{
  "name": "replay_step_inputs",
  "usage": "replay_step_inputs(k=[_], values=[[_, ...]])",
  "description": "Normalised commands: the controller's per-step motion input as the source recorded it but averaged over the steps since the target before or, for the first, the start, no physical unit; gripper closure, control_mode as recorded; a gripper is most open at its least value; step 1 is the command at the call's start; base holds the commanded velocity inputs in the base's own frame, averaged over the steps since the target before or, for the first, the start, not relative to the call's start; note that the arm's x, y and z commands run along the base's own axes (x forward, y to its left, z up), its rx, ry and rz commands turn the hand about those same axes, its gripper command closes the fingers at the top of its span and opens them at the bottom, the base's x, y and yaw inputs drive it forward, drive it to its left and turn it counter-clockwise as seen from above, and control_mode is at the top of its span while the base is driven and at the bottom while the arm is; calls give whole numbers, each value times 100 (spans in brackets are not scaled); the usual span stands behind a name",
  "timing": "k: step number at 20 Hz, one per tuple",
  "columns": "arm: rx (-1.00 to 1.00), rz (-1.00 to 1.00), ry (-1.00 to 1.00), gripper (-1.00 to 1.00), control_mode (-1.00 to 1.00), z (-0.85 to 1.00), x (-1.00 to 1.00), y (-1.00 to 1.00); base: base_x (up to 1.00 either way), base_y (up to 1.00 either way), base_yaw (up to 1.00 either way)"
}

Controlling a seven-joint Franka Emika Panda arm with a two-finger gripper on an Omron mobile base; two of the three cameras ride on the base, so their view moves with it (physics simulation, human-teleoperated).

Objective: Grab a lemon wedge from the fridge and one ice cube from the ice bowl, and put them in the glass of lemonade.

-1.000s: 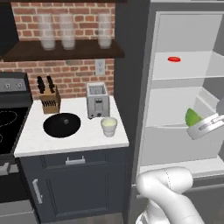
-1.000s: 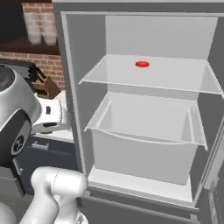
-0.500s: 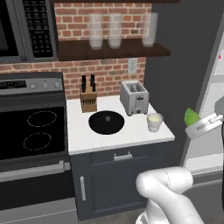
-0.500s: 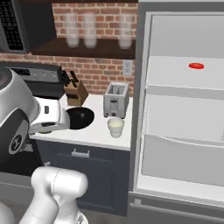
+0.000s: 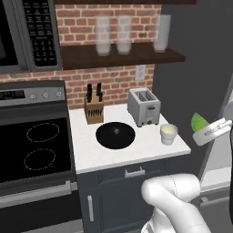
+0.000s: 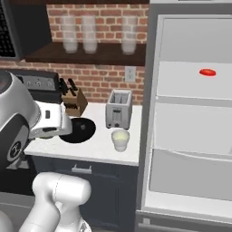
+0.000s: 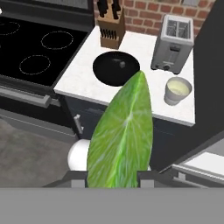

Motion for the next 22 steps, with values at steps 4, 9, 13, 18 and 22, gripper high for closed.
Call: replay_step_inputs(k=[4,9,13,18,22], values=[[0,0,0,100,100,0,0,0,50,3,-13],[0,0,0,100,100,0,0,0,61,20,-15],[0,0,0,100,100,0,0,0,52,17,-17],[0,-14,11,100,-100,-14,26,3,6,3,-3],[0,-19,19,100,-100,-26,35,6,0,0,0]])
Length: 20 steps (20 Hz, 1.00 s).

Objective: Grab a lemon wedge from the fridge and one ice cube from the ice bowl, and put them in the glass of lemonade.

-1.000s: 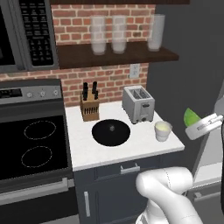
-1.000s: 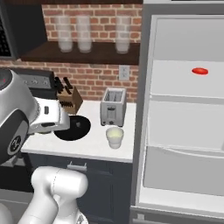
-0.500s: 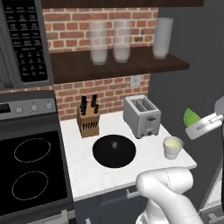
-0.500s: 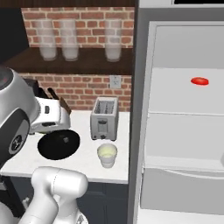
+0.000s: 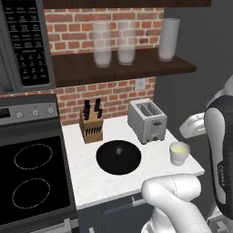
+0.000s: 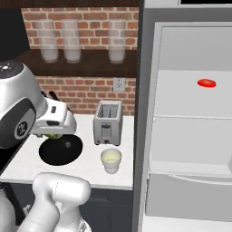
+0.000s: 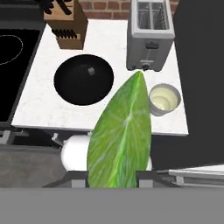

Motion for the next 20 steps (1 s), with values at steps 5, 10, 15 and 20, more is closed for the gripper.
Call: replay_step_inputs(k=[5,10,15,20], values=[[0,-17,24,100,-100,-41,59,-9,0,0,0],[0,-10,22,100,-100,-84,100,-41,0,0,0],[0,-5,12,100,-100,-74,95,-25,0,0,0],[0,-2,11,100,-100,-38,36,0,0,0,0]])
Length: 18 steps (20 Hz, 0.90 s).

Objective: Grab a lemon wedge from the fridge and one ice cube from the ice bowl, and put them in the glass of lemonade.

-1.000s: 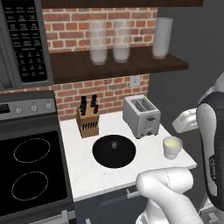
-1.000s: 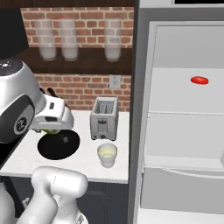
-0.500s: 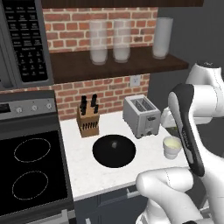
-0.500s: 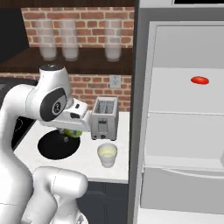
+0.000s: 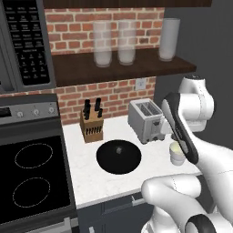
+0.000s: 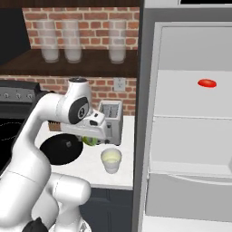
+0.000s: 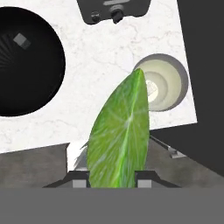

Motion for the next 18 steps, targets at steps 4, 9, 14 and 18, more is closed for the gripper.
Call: replay_step_inputs(k=[4,9,14,18], values=[[0,-5,10,100,-100,-47,40,-7,0,0,0],[0,-4,1,100,-100,-41,45,-29,0,0,0],[0,-3,2,100,-100,-43,39,-33,0,0,0],[0,0,3,100,-100,-59,19,-20,0,0,0]])
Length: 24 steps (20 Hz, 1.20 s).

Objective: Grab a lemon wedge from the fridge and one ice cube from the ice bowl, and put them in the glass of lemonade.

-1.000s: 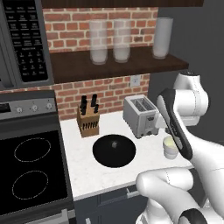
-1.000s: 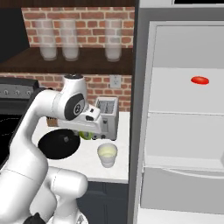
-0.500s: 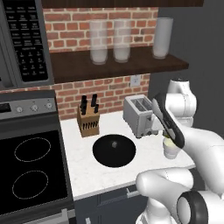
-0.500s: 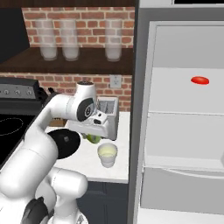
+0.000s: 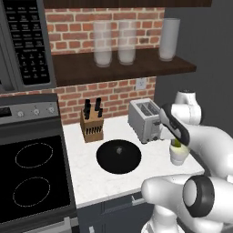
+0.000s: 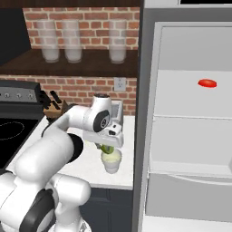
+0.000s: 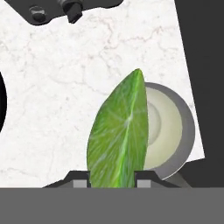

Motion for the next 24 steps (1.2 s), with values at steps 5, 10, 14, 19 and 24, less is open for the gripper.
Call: replay_step_inputs(k=[5,10,14,19,24], values=[[0,-4,3,100,-100,-38,26,-2,0,0,0],[0,-7,8,100,-100,-14,26,-17,0,0,0],[5,-5,0,100,-100,0,-18,-13,0,0,0],[9,-5,-6,100,-100,0,-42,-9,0,0,0],[5,-1,-8,100,-100,0,-35,0,0,0,0]])
